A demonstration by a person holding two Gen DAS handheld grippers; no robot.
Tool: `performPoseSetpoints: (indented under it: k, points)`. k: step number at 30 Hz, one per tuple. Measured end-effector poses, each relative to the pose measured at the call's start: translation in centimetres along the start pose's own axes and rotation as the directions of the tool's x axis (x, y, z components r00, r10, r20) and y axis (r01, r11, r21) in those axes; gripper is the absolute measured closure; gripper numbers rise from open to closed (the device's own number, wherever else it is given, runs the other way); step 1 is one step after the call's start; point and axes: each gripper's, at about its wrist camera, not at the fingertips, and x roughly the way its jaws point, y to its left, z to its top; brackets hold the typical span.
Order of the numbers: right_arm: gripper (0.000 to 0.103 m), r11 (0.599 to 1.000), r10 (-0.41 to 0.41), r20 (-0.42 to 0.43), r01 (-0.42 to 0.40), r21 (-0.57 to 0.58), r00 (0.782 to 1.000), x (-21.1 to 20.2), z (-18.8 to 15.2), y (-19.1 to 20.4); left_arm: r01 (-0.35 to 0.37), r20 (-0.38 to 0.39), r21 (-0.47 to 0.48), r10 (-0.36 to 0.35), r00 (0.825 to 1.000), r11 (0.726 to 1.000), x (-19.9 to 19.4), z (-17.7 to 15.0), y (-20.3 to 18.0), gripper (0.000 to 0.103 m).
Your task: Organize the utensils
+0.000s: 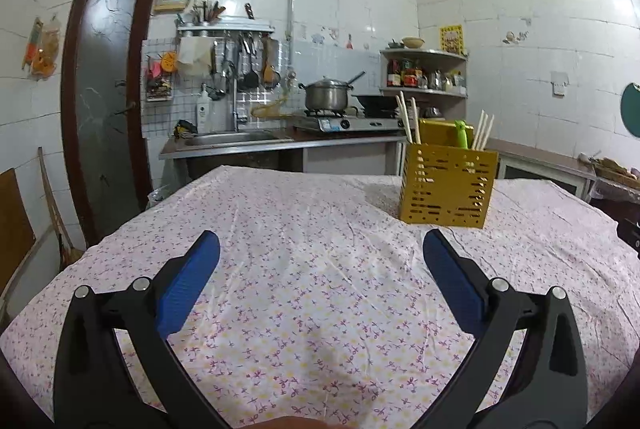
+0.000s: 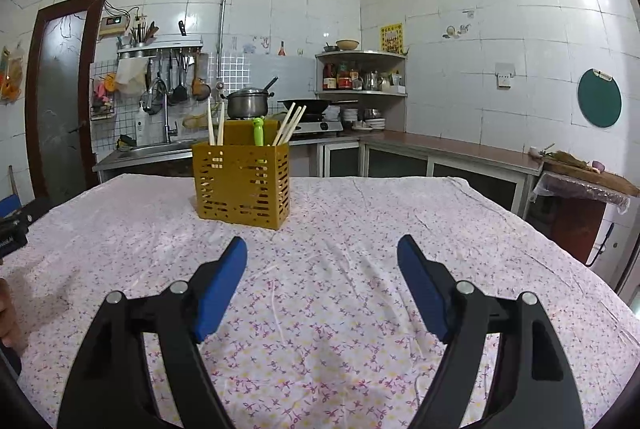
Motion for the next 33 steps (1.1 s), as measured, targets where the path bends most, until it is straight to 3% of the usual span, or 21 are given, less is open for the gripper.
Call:
performPoseSetpoints:
  k: [33]
  points:
    - [0.025,1.0,0.001,-0.017,0.0,0.007,1.0,0.06,-0.16,-0.1,-0.003,-0.004,0.0,0.003,1.0,1.0,0.13,-0.06,0.21,0.005]
